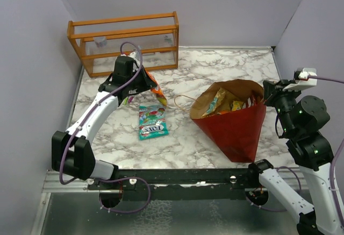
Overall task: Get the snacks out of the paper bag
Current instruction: Place the snack at the center of the board, then adjust the paper bag at the center of the board.
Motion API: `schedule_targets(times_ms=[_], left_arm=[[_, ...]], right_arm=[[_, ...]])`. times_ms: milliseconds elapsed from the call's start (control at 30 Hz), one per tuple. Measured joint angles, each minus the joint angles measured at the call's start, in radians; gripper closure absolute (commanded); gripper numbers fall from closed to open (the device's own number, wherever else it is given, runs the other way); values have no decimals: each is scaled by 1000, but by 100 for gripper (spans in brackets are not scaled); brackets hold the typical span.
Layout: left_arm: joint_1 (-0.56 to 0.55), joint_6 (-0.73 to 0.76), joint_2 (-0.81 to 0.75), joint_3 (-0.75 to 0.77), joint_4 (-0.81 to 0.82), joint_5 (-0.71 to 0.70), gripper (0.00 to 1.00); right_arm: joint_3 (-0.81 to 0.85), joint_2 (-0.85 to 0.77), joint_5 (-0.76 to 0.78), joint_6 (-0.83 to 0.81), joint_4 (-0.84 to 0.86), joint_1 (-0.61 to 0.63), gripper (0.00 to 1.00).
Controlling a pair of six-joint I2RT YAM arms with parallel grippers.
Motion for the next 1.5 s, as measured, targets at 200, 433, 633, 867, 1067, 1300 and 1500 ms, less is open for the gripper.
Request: schedule_targets(times_ms=[200, 433, 633, 867, 1067, 1300, 1500], left_arm=[[5, -65, 10, -92, 142, 102, 100], [76, -79, -69, -343, 222, 99, 97], [116, -77, -172, -473, 152, 56, 49], [116, -70, -343, -439, 98, 13, 25], [116, -65, -350, -381, 108, 53, 1], [55, -120, -281, -382, 225, 205, 1], [-68, -138, -192, -379, 278, 217, 1]], right_arm=[[0, -2, 1, -3, -5, 0, 98], [0, -2, 1, -3, -6, 0, 98], [0, -5, -19, -7, -6, 0, 98], [-3, 15, -238, -38, 9, -1, 98], [24, 146, -404, -30, 64, -1, 98], [82, 241, -536, -31, 68, -1, 98], [87, 200, -556, -40, 36, -1, 98]])
